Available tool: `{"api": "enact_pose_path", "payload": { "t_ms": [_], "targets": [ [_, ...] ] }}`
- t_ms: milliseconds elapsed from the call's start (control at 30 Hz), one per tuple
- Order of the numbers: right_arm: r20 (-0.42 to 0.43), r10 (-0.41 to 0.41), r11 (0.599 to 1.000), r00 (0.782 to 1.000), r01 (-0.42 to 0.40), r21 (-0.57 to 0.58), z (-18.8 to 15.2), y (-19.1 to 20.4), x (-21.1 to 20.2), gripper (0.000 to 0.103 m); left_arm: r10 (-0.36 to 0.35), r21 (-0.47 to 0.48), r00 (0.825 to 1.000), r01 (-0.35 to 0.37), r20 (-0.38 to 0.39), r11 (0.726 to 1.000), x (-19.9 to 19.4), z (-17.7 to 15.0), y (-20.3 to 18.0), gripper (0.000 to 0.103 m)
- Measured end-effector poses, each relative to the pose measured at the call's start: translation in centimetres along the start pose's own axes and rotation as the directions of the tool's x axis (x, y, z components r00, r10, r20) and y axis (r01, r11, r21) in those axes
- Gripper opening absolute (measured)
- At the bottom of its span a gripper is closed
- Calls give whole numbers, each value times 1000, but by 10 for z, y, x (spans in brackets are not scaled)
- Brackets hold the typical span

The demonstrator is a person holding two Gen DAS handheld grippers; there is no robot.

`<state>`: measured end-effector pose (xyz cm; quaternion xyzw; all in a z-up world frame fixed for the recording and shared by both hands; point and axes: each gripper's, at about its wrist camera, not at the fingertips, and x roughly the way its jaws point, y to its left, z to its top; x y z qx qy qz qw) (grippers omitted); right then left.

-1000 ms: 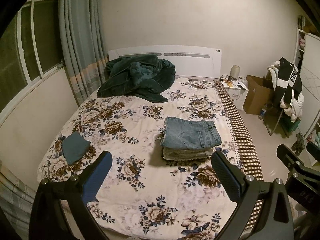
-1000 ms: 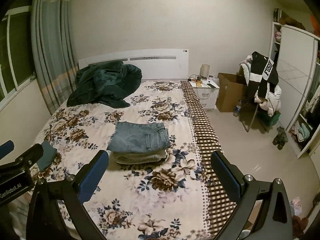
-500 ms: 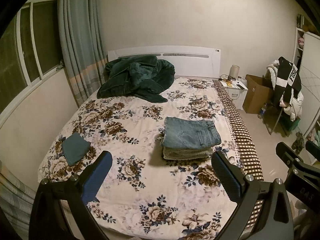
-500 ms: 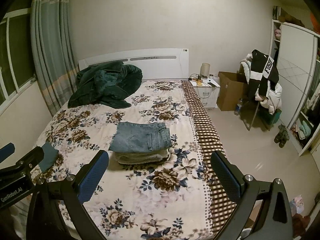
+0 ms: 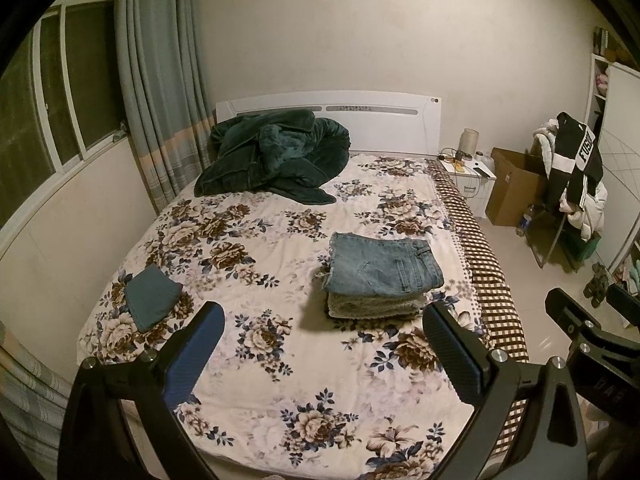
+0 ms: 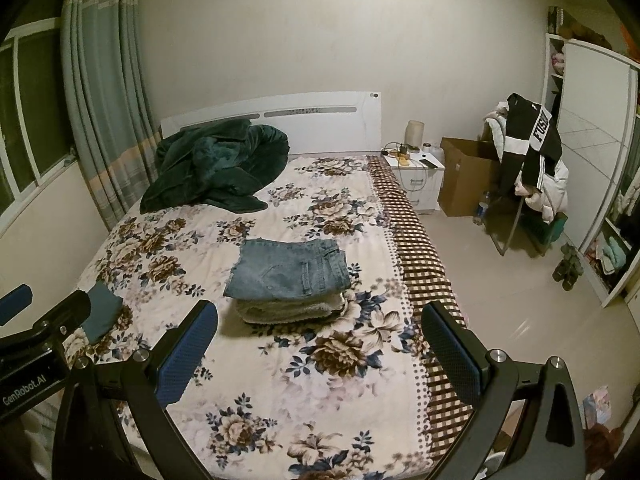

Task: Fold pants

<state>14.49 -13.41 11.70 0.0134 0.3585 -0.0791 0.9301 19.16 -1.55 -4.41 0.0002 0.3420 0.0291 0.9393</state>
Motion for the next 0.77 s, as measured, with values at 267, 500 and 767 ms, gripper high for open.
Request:
{"api": "enact_pose_path", "payload": {
  "t_ms": [267, 500, 767],
  "targets": [
    [-2, 5, 1000, 1000, -5, 0, -1, 2, 0, 103, -1, 3, 1000, 1, -3, 1000, -3, -1, -1, 101],
    [-1, 5, 1000, 1000, -5, -1, -2, 2, 0, 103, 2, 7, 1000, -2, -2, 1000, -4, -2, 3, 101],
    [-4, 8, 1000, 1000, -8, -5, -1, 4, 1, 103, 2, 10, 1000, -2, 9, 1000, -3, -2, 11, 101]
  ]
}}
